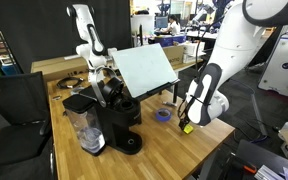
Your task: Wipe the table with the sponge
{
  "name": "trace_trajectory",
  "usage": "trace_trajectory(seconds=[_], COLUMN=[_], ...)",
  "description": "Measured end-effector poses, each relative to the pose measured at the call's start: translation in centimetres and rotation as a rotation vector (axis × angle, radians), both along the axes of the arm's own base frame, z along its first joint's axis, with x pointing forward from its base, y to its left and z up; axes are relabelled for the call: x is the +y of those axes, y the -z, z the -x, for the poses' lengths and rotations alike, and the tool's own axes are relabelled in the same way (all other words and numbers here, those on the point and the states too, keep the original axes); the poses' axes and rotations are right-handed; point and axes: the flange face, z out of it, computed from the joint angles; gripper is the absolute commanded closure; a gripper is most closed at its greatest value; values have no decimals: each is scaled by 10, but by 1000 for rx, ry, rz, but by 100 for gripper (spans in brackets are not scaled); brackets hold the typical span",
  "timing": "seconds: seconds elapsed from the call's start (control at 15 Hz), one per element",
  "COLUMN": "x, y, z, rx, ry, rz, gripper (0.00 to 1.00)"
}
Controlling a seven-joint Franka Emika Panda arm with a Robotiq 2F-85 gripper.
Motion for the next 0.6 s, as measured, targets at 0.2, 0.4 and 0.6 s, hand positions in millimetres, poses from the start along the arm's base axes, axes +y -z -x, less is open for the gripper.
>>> trace_trajectory(seconds=[0.2, 0.4, 0.6], x=[5, 7, 8], y=[-9, -16, -30], z=[-7, -11, -17], rx=[-23, -36, -39], ry=[-10, -15, -16], rz=[-2, -3, -7], gripper=[0, 0, 0])
